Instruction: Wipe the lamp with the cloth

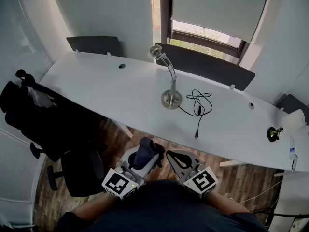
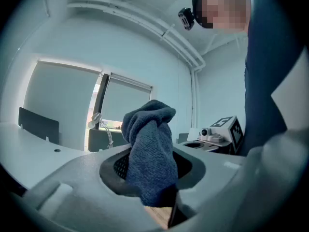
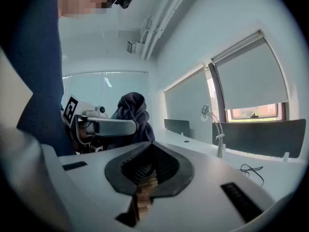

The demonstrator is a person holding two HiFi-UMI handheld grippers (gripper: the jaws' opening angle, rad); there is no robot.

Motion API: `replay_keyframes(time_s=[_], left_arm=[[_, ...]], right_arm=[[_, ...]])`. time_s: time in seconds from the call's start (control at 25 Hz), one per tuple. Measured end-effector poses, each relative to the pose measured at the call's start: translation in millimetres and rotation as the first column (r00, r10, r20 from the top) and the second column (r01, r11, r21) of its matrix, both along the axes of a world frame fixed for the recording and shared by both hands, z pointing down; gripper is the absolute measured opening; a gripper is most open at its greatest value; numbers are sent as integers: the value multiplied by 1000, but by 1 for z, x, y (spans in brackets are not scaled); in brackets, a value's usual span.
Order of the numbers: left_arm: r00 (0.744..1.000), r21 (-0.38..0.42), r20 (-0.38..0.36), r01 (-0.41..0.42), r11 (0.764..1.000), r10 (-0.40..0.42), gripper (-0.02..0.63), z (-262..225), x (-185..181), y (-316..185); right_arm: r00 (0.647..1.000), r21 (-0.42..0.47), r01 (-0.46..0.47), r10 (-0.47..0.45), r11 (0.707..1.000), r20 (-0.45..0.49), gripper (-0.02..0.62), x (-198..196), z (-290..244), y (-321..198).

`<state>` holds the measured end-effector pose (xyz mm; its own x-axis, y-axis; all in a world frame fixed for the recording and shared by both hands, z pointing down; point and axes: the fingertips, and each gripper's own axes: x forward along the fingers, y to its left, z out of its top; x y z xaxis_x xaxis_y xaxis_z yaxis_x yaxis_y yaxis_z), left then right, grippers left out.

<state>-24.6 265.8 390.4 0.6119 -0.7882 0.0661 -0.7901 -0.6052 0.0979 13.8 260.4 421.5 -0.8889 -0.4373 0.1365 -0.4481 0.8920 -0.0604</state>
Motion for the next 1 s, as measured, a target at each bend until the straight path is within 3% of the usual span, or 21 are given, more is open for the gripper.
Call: replay_keyframes(time_s=[0.72,1.0], left_arm=[[998,-4,11,69,998,-69,130,15,32,-28],[996,-7,6,91,996,-91,130,19,11,-60]], right_arm=[[999,-39,40,-39,998,33,12,34,20,-33],[999,-60,42,-40,997,34,12,16,21,-68]])
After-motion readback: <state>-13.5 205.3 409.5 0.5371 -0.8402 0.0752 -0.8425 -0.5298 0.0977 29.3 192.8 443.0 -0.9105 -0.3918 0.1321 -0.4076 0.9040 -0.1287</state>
